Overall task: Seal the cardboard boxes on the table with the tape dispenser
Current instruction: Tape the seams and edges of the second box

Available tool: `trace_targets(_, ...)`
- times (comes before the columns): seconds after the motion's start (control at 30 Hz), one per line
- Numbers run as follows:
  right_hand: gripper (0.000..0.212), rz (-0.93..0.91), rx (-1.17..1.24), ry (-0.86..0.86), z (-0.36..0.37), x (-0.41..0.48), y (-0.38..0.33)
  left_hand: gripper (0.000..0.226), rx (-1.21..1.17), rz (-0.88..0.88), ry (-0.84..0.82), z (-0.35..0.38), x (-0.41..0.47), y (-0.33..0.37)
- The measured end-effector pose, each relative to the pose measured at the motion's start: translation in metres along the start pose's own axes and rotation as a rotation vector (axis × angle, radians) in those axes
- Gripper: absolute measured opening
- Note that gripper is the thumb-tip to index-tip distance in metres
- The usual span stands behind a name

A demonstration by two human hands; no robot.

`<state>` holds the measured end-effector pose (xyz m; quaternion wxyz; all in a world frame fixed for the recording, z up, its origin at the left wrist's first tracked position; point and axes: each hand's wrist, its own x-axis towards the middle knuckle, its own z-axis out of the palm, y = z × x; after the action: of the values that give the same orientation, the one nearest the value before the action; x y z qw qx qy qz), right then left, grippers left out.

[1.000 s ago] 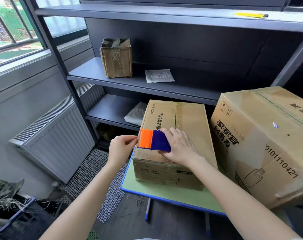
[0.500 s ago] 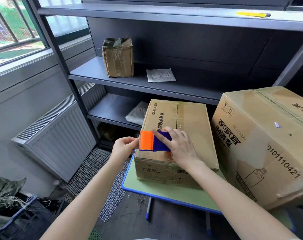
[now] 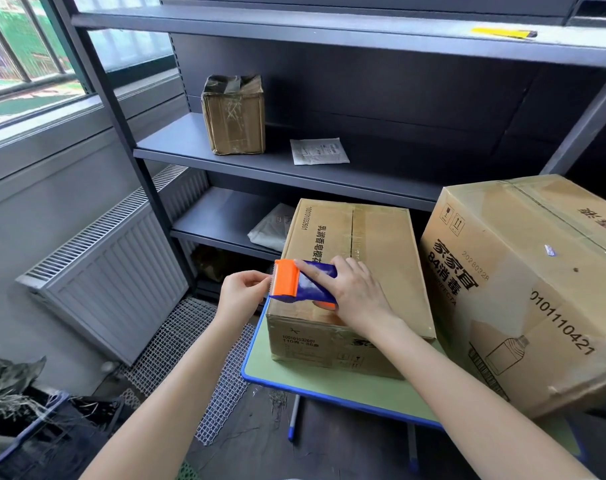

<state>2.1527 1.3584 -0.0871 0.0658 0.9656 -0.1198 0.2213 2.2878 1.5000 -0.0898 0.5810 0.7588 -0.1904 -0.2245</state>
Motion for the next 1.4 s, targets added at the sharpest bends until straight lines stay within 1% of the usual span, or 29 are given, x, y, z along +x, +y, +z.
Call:
trace_targets(0.1, 0.085, 0.010, 0.018, -0.018, 0.002, 0.002, -0.002, 0.015, 0.023, -0.017, -0.004, -0.001, -0.001, 0.000)
trace_targets(0.17, 0.084, 0.005, 0.051, -0.066, 0.000, 0.001, -0.004, 0.016, 0.019, -0.033, -0.013, -0.002, -0.002, -0.001)
trace_targets(0.2, 0.082, 0.001, 0.070, -0.105, -0.003, 0.001, -0.005, 0.018, 0.001, -0.040, -0.018, -0.003, -0.003, -0.001)
trace_targets(0.3, 0.078, 0.033, 0.134, -0.304, -0.015, 0.002, -0.004, 0.024, -0.021, -0.050, -0.023, -0.006, -0.005, -0.002)
trace_targets(0.33, 0.078, 0.046, 0.153, -0.329, -0.016, 0.002, -0.004, 0.024, -0.020, -0.056, -0.027, -0.007, -0.005, -0.003)
trace_targets(0.47, 0.078, 0.059, 0.193, -0.357, -0.021, 0.001, -0.007, 0.021, -0.006, -0.077, -0.025, -0.009, -0.007, -0.005)
trace_targets(0.6, 0.077, 0.039, 0.184, -0.390, -0.028, 0.003, -0.008, 0.019, 0.021, -0.081, -0.032, -0.012, -0.010, -0.004)
trace_targets(0.8, 0.079, 0.041, 0.201, -0.408, -0.034, 0.006, -0.010, 0.018, -0.001, -0.104, -0.035, -0.017, -0.009, 0.001)
trace_targets(0.97, 0.072, 0.024, 0.183, -0.414, -0.036, 0.000, -0.004, 0.020, -0.010, -0.139, -0.015, -0.036, -0.003, -0.004)
trace_targets(1.1, 0.074, 0.032, 0.199, -0.447, -0.039, -0.003, -0.001, 0.021, 0.054, -0.144, -0.062, -0.043, -0.004, -0.010)
trace_targets(1.23, 0.075, 0.111, 0.187, -0.534, -0.046, -0.011, 0.022, 0.022, 0.045, -0.207, 0.049, -0.067, 0.002, -0.024)
trace_targets(1.33, 0.075, 0.113, 0.127, -0.577, -0.047, -0.019, 0.039, 0.025, 0.114, -0.232, -0.029, -0.071, 0.004, -0.034)
trace_targets(1.4, 0.074, 0.108, 0.085, -0.572, -0.048, -0.022, 0.039, 0.027, 0.169, -0.241, -0.026, -0.057, 0.006, -0.040)
